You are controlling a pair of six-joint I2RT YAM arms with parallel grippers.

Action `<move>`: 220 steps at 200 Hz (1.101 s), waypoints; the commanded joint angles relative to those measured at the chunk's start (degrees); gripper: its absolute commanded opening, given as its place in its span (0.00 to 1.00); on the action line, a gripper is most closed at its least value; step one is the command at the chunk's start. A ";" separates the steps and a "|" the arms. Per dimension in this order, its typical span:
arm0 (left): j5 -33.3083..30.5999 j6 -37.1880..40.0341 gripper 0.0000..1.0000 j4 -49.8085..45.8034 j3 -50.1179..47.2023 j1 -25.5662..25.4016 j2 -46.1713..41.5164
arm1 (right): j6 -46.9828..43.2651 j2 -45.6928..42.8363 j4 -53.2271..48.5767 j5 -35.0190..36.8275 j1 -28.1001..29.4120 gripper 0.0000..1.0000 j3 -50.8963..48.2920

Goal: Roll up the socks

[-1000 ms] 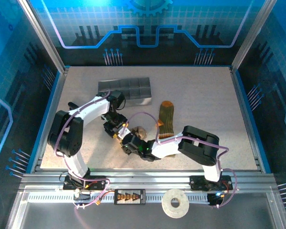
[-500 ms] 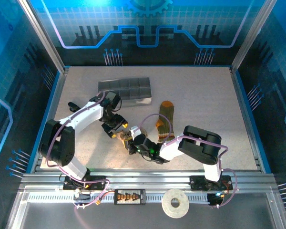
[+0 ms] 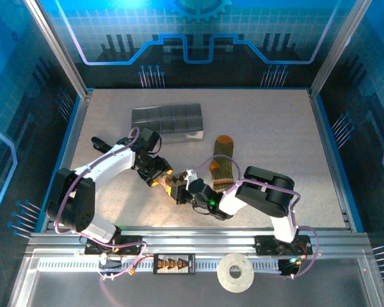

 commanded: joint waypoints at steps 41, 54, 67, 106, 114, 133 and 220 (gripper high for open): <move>1.06 3.53 0.51 3.88 -4.05 -2.19 0.56 | 7.08 9.24 -28.03 -4.83 0.03 0.00 -7.22; 0.58 3.80 0.50 4.06 -4.21 -2.84 1.88 | 7.67 9.63 -27.91 -4.80 0.04 0.00 -7.34; 0.50 3.83 0.50 5.03 -5.20 -3.57 3.22 | 7.73 9.95 -27.53 -4.87 0.03 0.00 -7.53; -1.60 4.77 0.48 7.06 -7.65 -6.05 7.82 | 7.18 10.47 -27.13 -4.84 -0.06 0.00 -7.82; -1.98 4.82 0.47 7.59 -8.29 -6.14 8.66 | 6.97 10.48 -27.21 -4.74 -0.05 0.00 -7.75; -3.78 5.16 0.43 7.92 -9.76 -6.12 9.88 | 6.31 10.56 -27.51 -4.92 -0.31 0.00 -7.44; -4.45 7.20 0.00 4.63 -14.63 -1.18 10.40 | -24.02 -0.88 -36.84 -2.87 -0.23 0.41 0.64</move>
